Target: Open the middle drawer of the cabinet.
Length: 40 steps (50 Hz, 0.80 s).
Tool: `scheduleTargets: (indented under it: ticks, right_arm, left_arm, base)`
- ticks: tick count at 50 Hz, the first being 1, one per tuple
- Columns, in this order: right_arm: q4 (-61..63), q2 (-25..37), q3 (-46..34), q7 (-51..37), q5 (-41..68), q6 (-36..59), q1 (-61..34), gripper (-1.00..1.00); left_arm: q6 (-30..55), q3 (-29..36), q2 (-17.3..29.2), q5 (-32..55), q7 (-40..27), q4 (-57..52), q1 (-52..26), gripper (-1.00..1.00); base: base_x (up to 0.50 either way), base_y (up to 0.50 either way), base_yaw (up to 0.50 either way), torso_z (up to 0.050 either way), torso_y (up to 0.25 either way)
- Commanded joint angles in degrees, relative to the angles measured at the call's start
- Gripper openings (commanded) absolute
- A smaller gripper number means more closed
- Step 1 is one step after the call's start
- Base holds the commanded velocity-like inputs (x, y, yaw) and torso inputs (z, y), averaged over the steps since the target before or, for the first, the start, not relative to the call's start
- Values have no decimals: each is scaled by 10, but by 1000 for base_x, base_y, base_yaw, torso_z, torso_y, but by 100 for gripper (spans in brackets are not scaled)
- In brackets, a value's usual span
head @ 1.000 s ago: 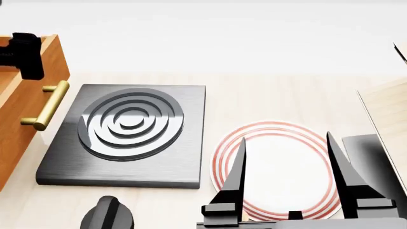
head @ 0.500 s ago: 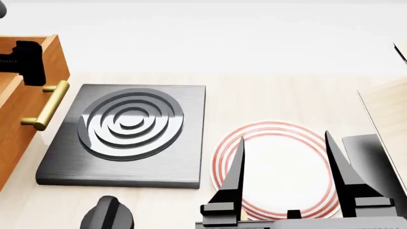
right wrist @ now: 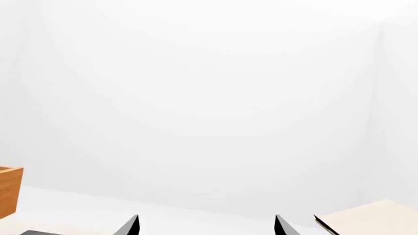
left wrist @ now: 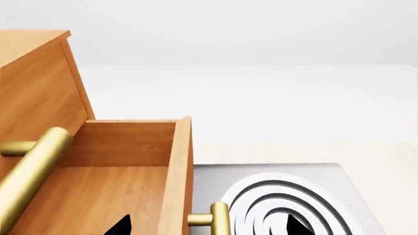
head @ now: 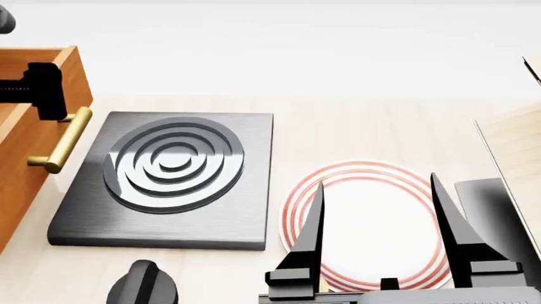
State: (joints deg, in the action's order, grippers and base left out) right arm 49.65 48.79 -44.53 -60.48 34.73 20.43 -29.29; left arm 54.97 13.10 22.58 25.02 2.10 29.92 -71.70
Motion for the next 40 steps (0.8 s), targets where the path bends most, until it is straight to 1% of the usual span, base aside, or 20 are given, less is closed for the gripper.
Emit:
scheduleTargets:
  ticks: [1, 23, 40]
  right_arm:
    - [-23, 2, -27, 7, 27, 2, 19, 100]
    - [-25, 1, -28, 8, 25, 3, 21, 100]
    - [-25, 1, -30, 9, 22, 5, 22, 100]
  left_arm:
    - [-14, -2, -4, 0, 3, 23, -1, 100]
    - [-37, -3, -11, -3, 4, 64, 4, 100]
    - [-44, -3, -14, -1, 3, 71, 14, 100]
  base:
    - [0, 0, 0, -10, 0]
    - [0, 0, 0, -1, 0]
    - [0, 0, 0, -1, 0]
